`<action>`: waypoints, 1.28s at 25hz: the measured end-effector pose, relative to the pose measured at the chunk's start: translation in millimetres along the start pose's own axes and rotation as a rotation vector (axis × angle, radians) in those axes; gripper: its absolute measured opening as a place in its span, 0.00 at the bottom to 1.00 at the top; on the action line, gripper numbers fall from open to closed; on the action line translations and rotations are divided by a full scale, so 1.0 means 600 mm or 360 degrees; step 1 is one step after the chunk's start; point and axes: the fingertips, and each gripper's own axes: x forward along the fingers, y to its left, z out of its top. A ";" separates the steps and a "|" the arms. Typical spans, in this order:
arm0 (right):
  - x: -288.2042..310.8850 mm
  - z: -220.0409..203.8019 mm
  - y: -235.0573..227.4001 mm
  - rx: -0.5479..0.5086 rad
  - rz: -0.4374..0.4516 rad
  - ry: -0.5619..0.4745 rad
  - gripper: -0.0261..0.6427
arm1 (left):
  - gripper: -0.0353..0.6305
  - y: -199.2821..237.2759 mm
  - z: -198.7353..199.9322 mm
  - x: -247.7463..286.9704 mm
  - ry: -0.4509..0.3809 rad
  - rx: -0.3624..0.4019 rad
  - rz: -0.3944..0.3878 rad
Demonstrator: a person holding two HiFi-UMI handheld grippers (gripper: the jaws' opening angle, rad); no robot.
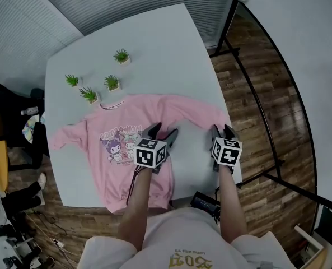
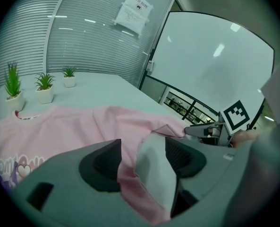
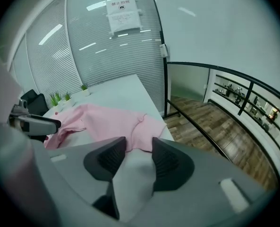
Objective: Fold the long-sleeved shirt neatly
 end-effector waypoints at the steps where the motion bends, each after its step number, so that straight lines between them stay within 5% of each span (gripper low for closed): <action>1: 0.002 -0.001 -0.001 -0.0035 -0.0020 0.0015 0.29 | 0.50 0.001 -0.001 -0.001 0.0005 0.0002 0.0003; 7: 0.002 -0.005 -0.013 -0.0004 -0.0025 0.0045 0.13 | 0.50 0.004 0.003 -0.011 -0.0004 0.0008 0.0018; 23: -0.091 0.079 -0.054 0.0164 -0.0089 -0.0194 0.11 | 0.53 0.040 0.041 -0.103 -0.0109 -0.0024 0.0108; 32: -0.139 0.121 -0.007 0.0119 -0.0038 -0.0313 0.11 | 0.53 0.067 0.048 -0.184 -0.0200 -0.0063 0.0204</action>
